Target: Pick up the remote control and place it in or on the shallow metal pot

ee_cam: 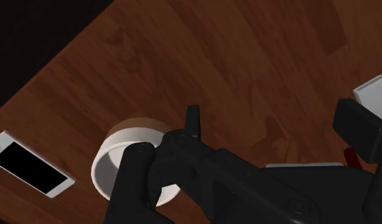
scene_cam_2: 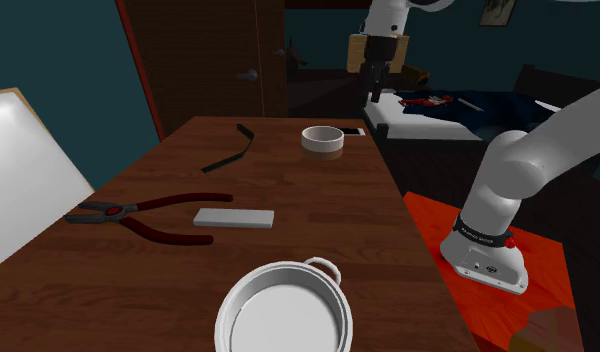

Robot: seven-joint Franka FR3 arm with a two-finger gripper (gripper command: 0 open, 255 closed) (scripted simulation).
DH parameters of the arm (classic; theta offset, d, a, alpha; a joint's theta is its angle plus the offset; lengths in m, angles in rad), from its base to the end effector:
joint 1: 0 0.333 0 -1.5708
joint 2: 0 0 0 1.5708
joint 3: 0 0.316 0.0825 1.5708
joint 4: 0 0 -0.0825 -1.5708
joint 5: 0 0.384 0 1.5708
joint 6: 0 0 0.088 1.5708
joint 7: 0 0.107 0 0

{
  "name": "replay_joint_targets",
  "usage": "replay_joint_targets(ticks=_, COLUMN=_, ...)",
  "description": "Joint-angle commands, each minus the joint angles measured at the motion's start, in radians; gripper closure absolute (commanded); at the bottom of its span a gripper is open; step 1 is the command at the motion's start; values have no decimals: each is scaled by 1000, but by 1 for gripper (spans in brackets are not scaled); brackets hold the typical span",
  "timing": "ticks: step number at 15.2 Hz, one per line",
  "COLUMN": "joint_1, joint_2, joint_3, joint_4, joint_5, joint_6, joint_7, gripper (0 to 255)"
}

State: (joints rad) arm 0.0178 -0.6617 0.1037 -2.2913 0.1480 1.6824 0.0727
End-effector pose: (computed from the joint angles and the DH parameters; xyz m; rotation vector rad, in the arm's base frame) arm 0.3486 0.0656 0.5893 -3.0529 -0.0242 -0.0658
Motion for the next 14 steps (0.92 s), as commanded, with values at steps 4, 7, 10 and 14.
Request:
replay_joint_targets(ticks=4, joint_1=30, joint_2=141, joint_3=75, joint_4=30, joint_5=16, joint_6=112, joint_7=28, gripper=0)
replay_joint_targets(ticks=7, joint_1=45, joint_2=232, joint_3=118, joint_4=62, joint_5=14, joint_6=171, joint_7=47, gripper=0)
replay_joint_targets(ticks=10, joint_1=58, joint_2=328, joint_3=160, joint_4=104, joint_5=3, joint_6=224, joint_7=69, gripper=0)
replay_joint_targets(ticks=14, joint_1=76, joint_2=463, joint_3=213, joint_4=173, joint_5=-28, joint_6=284, joint_7=105, gripper=0)
